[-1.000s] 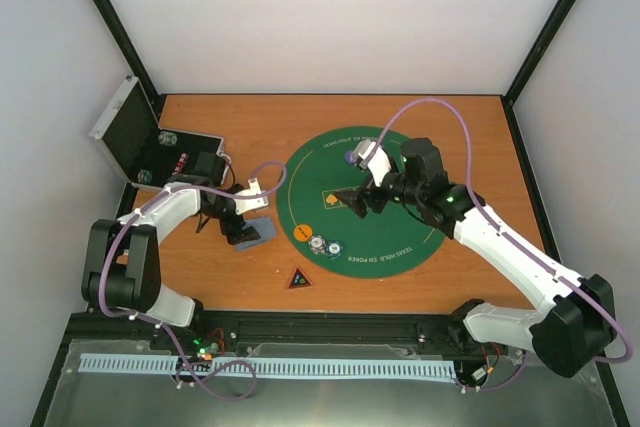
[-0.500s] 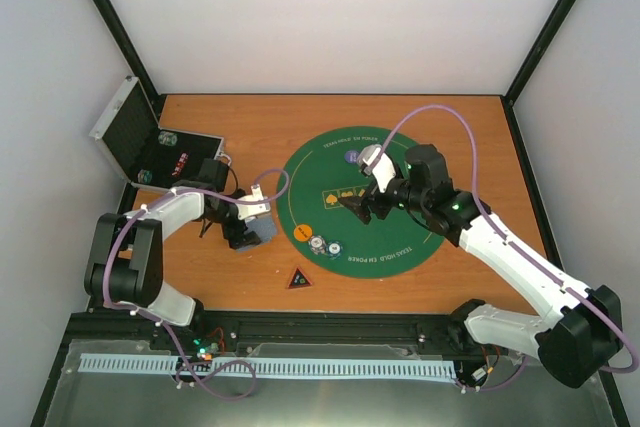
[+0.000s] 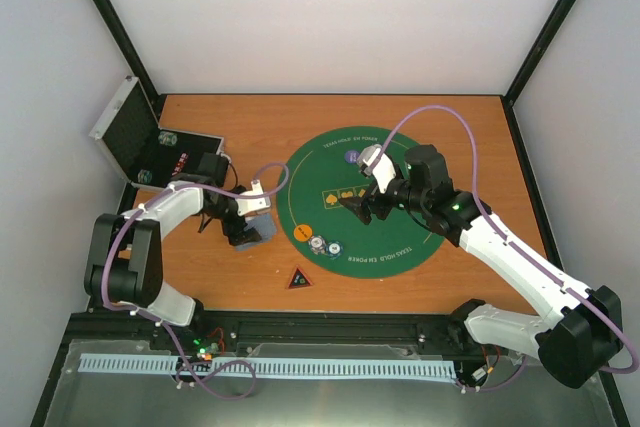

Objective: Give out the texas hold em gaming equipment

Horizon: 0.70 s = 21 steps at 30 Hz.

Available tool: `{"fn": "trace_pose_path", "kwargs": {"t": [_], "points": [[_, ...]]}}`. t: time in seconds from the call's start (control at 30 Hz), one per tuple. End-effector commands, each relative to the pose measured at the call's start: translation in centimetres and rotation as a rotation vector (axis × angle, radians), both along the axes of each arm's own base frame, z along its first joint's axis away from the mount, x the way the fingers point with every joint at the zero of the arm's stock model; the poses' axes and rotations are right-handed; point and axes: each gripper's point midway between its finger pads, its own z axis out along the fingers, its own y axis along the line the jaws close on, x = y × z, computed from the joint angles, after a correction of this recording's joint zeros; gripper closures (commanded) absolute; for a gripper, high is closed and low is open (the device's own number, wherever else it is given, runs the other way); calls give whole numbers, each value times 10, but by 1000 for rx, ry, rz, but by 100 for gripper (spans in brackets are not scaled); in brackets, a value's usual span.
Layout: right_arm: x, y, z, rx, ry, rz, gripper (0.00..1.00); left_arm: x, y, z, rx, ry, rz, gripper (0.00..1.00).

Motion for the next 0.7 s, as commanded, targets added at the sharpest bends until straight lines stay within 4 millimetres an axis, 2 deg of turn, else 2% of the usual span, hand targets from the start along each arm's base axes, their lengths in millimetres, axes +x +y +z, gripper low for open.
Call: {"fn": "trace_pose_path", "kwargs": {"t": [0.0, 0.07, 0.27, 0.5, 0.67], "points": [[-3, 2, 0, -3, -3, 9, 0, -7, 1, -8, 21, 24, -32, 0], [-3, 2, -1, -3, 0, 9, 0, -8, 3, -13, 34, 21, -26, 0], [-6, 2, -1, 0, 5, 18, 0, -3, 1, -8, 19, -20, -24, 0], [-9, 0, 0, -2, 1, 19, 0, -9, 0, -19, 16, 29, -29, 0], [-10, -1, -2, -7, 12, 20, 0, -11, -3, -12, -4, 37, -36, 0]]}}
